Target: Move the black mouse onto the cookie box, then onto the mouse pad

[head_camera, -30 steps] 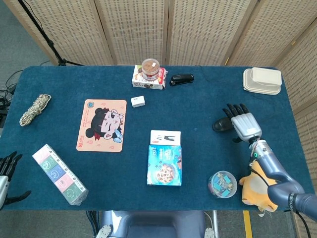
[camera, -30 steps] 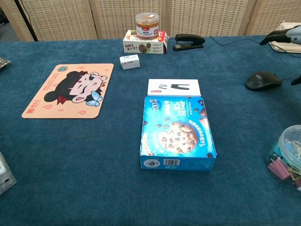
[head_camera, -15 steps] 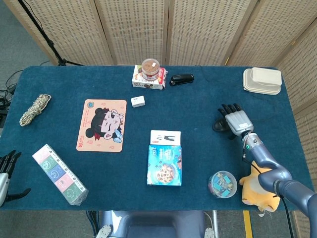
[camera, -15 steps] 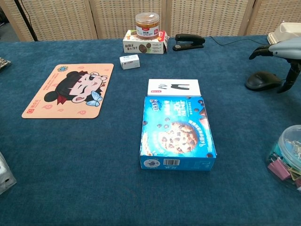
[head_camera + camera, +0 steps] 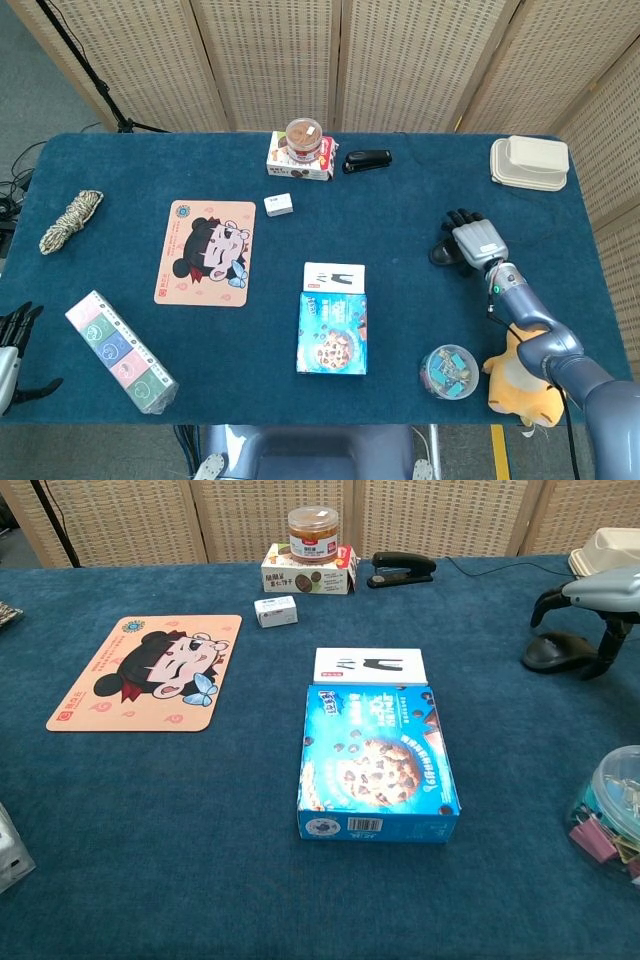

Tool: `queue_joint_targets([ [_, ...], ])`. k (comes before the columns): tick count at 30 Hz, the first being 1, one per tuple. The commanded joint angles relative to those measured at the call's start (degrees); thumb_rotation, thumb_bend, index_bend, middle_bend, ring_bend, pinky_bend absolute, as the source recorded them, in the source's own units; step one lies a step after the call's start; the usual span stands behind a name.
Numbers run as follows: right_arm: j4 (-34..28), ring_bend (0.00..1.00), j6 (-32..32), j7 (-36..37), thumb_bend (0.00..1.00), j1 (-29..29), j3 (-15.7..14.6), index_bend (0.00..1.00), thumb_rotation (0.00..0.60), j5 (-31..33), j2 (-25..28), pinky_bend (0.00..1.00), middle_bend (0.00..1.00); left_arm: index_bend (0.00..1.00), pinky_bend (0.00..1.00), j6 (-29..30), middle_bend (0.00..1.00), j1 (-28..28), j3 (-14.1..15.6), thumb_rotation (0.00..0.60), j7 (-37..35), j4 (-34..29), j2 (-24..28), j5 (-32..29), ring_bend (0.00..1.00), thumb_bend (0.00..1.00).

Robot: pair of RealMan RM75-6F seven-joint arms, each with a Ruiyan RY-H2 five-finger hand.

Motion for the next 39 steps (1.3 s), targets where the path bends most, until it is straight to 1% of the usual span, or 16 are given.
queue_joint_targets([
  [1,2.0,0.01,0.4,1.2,0.14,0.4,-0.4,0.24,0.6,-0.7,-1.3,0.18,0.13,0.0,0.0,-0.1,0.0,0.0,-0.1,0.6,0.0,0.0,0.0,-0.2,0.0,0.09],
  [6,5.6,0.07,1.0,3.3,0.25,0.9,-0.9,0.32,0.6,-1.6,-3.4,0.24,0.22,0.0,0.0,-0.4,0.0,-0.1,-0.2,0.6,0.2,0.0,-0.1,-0.7,0.0,0.09],
  [11,8.3,0.16,1.0,5.6,0.37,1.1,-1.4,0.39,0.6,-2.2,-4.9,0.33,0.31,0.0,0.0,-0.4,0.0,-0.2,-0.4,0.6,0.8,0.1,-0.4,-1.1,0.0,0.09],
  [16,10.1,0.25,1.3,8.4,0.45,1.2,-2.0,0.46,0.6,-3.0,-5.8,0.4,0.4,0.0,0.0,-0.4,0.0,-0.2,-0.3,0.6,0.9,0.0,-0.4,-1.0,0.0,0.09],
  [19,10.2,0.26,2.1,10.0,0.47,1.0,-2.4,0.49,0.6,-3.6,-5.7,0.41,0.41,0.0,0.0,-0.3,0.0,-0.1,-0.3,0.6,0.8,0.0,-0.4,-1.0,0.0,0.09],
  [23,9.1,0.26,4.5,12.4,0.5,0.7,-2.9,0.49,0.6,-4.5,-4.8,0.41,0.41,0.0,0.0,-0.2,0.0,-0.1,-0.2,0.6,0.7,0.0,-0.3,-0.8,0.0,0.09],
  [27,6.2,0.26,7.5,13.4,0.53,0.3,-3.3,0.48,0.6,-5.6,-2.8,0.41,0.41,0.0,0.0,-0.3,0.0,-0.2,-0.1,0.6,0.5,0.0,-0.2,-0.6,0.0,0.09],
  [29,3.3,0.26,10.7,13.3,0.54,0.3,-3.5,0.48,0.6,-6.8,-0.9,0.41,0.41,0.0,0.0,-0.4,0.0,-0.2,-0.1,0.6,0.4,0.0,-0.2,-0.6,0.0,0.09],
  [32,-3.6,0.27,14.5,11.2,0.57,0.6,-3.4,0.49,0.6,-8.2,3.0,0.41,0.42,0.0,0.0,-0.8,0.0,-0.4,0.0,0.6,0.2,0.0,-0.1,-0.6,0.0,0.09],
  [35,-10.8,0.27,16.8,8.2,0.58,1.1,-3.0,0.49,0.6,-9.2,6.5,0.41,0.42,0.0,0.0,-1.0,0.0,-0.5,0.1,0.6,0.0,-0.1,0.1,-0.4,0.0,0.09],
  [38,-19.7,0.27,18.3,3.7,0.58,1.8,-2.4,0.49,0.6,-10.0,10.3,0.41,0.42,0.0,0.0,-0.8,0.0,-0.4,0.2,0.6,-0.5,-0.2,0.3,0.0,0.0,0.09],
  [39,-23.7,0.27,19.0,1.5,0.58,2.3,-2.1,0.49,0.6,-10.7,11.8,0.41,0.42,0.0,0.0,-0.6,0.0,-0.3,0.3,0.6,-0.8,-0.2,0.4,0.2,0.0,0.09],
])
